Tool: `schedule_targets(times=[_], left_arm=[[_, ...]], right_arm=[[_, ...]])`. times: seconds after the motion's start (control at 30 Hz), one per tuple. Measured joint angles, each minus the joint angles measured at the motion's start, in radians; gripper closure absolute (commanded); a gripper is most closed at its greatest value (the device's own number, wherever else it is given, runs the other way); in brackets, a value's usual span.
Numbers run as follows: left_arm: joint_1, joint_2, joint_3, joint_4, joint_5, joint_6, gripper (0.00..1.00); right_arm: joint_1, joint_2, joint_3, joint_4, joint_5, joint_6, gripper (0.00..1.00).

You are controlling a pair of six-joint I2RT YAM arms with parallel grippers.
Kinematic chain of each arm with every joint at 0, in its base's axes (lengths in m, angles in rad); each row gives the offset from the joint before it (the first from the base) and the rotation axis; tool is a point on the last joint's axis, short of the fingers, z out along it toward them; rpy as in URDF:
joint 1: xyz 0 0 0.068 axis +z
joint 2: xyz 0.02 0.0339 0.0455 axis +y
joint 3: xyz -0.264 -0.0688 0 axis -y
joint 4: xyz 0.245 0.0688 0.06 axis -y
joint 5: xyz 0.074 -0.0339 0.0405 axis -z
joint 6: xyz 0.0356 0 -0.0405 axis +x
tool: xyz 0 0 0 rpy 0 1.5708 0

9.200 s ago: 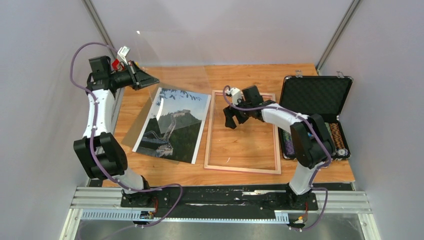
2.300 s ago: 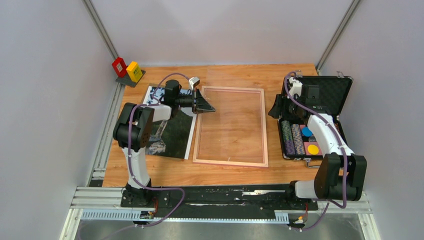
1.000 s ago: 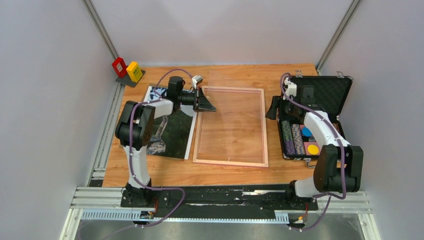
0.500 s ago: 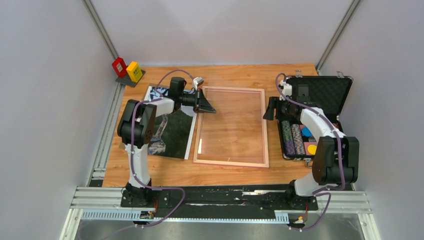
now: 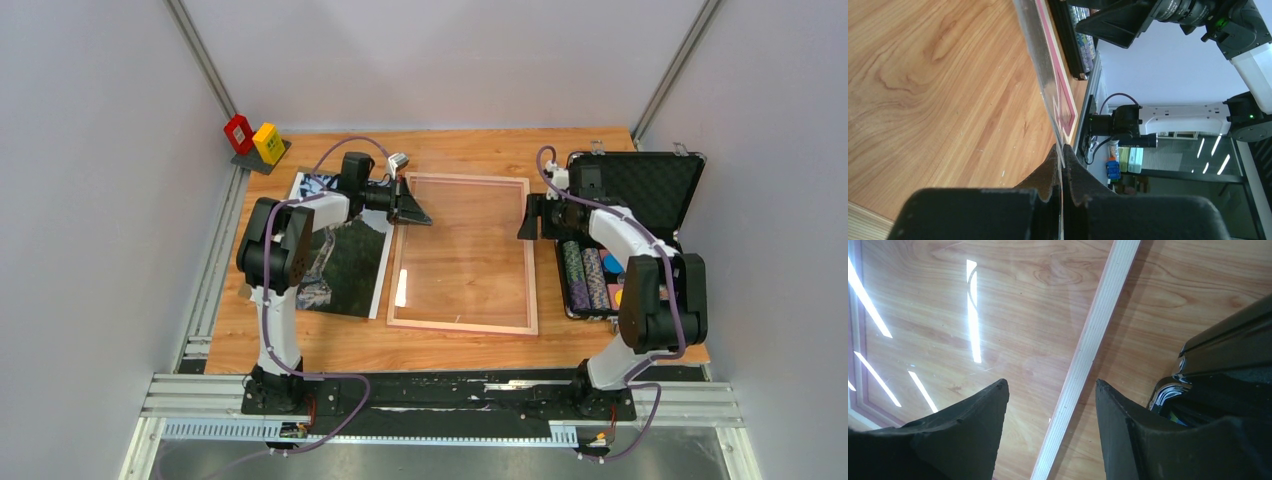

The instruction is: Put the photo into the frame

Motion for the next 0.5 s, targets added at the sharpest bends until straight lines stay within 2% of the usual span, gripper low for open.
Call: schedule_targets(times=[0.5], left_arm=[[0.000, 0.020, 0.035, -0.074, 0.000, 0.076, 1.00]], right_arm=[[0.000, 0.136, 0.106, -0.045, 0.019, 0.004, 0.38]])
